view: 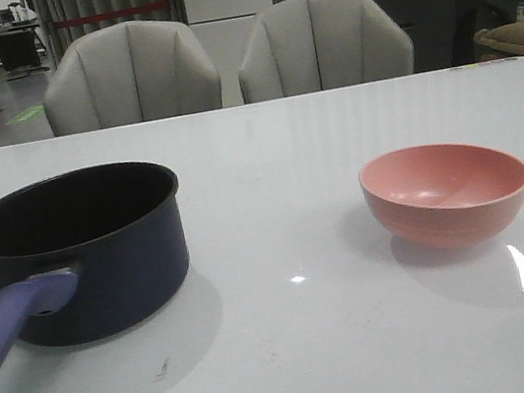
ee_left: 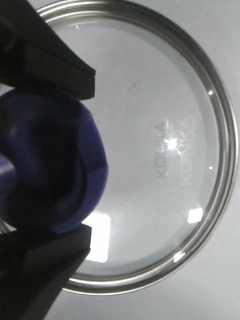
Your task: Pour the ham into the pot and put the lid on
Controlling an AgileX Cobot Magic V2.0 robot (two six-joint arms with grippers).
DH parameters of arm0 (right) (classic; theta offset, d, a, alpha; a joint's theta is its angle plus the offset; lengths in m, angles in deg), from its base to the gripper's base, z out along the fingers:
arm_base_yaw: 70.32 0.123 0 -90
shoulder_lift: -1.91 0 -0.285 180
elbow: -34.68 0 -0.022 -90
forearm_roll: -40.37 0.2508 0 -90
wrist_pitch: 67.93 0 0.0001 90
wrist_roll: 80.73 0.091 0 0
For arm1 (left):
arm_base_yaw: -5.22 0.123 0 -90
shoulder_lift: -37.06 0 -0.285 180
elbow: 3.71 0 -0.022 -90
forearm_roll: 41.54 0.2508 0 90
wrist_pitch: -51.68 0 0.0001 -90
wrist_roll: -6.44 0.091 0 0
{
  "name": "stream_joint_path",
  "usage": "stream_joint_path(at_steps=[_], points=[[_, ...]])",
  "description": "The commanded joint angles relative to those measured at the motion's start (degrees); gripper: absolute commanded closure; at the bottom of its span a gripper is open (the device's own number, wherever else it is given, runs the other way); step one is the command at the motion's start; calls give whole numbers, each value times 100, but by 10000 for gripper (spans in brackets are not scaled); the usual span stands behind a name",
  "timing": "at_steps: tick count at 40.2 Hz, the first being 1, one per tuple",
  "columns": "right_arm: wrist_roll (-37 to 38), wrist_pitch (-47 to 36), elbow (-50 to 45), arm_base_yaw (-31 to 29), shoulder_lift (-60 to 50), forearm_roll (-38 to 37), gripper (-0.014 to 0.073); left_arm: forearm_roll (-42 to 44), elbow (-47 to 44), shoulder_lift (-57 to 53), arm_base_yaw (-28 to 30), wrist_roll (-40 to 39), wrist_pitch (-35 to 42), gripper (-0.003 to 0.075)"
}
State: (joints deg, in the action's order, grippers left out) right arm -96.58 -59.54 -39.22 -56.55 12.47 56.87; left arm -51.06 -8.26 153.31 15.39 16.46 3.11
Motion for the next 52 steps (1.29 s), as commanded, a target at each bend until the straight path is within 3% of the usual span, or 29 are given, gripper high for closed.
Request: stream_joint_path(at_steps=[1, 24, 30, 41, 52], points=[[-46, -422, 155, -7, 61, 0, 213, -62, 149, -246, -29, -68, 37, 384], [-46, -422, 155, -7, 61, 0, 213, -330, 1394, -982, -160, -26, -806, 388], [-46, -428, 155, -7, 61, 0, 213, -330, 1647, -1135, -650, -19, -1051, 388], [-46, -428, 155, -7, 61, 0, 213, -330, 1760, -1119, -2055, -19, -1186, 388], [-46, -428, 155, -7, 61, 0, 213, -344, 1760, -1119, -2740, -296, -970, 388]])
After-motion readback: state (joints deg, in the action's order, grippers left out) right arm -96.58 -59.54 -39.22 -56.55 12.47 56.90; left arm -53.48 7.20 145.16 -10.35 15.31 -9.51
